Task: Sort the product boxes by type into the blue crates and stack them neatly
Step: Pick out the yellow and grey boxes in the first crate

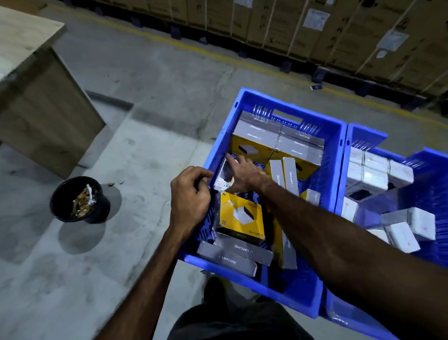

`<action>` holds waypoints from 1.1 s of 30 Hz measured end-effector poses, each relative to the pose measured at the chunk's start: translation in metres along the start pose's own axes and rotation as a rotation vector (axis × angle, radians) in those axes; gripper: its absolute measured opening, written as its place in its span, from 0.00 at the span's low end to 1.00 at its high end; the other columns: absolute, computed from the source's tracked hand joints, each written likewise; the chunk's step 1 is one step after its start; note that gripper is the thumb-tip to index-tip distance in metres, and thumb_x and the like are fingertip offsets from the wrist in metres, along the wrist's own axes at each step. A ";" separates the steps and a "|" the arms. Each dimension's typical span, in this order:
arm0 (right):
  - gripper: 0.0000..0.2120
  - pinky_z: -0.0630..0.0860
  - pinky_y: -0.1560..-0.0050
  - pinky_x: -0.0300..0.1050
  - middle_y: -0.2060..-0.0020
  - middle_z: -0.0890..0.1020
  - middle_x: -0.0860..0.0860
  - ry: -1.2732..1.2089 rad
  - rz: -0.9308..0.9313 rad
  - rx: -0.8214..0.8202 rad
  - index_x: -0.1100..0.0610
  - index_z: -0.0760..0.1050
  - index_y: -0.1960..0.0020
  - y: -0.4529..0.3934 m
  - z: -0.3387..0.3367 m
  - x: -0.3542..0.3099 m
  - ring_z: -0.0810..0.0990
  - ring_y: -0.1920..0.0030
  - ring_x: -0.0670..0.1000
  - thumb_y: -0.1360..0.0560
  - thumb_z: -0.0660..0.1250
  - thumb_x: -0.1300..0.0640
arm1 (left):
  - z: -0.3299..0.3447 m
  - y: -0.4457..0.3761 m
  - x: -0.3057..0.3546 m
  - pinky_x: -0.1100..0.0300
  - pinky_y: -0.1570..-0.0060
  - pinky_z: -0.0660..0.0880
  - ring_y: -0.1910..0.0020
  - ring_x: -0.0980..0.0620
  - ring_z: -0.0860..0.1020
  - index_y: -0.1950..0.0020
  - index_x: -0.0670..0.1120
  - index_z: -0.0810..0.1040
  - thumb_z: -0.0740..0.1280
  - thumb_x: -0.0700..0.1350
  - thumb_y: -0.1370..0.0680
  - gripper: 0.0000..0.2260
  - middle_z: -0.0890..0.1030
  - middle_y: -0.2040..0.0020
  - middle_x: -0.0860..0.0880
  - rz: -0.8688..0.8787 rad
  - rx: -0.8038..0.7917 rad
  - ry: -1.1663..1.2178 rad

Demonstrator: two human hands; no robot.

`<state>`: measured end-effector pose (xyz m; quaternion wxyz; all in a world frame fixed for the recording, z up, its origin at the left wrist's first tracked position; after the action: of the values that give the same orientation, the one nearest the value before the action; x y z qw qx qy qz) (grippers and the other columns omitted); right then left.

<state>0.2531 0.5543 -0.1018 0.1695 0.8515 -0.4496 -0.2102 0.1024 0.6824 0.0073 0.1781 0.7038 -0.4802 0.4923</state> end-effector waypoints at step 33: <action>0.36 0.68 0.26 0.53 0.21 0.66 0.50 -0.564 0.635 0.399 0.44 0.72 0.25 0.439 0.059 0.209 0.63 0.20 0.53 0.28 0.70 0.29 | 0.159 0.113 0.128 0.61 0.59 0.78 0.61 0.60 0.81 0.52 0.49 0.86 0.74 0.38 0.23 0.05 0.83 0.59 0.58 0.297 -0.531 0.119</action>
<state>0.0244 0.1376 0.0146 -0.0704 0.5973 -0.7480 -0.2808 0.0959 0.4493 0.0205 0.3096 0.5246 -0.6786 0.4105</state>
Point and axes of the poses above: each hand's wrist, its own y-axis away from the middle knuckle, its own z-axis out of the palm, x = y × z, the point moved 7 cm from there along -y, towards the middle knuckle
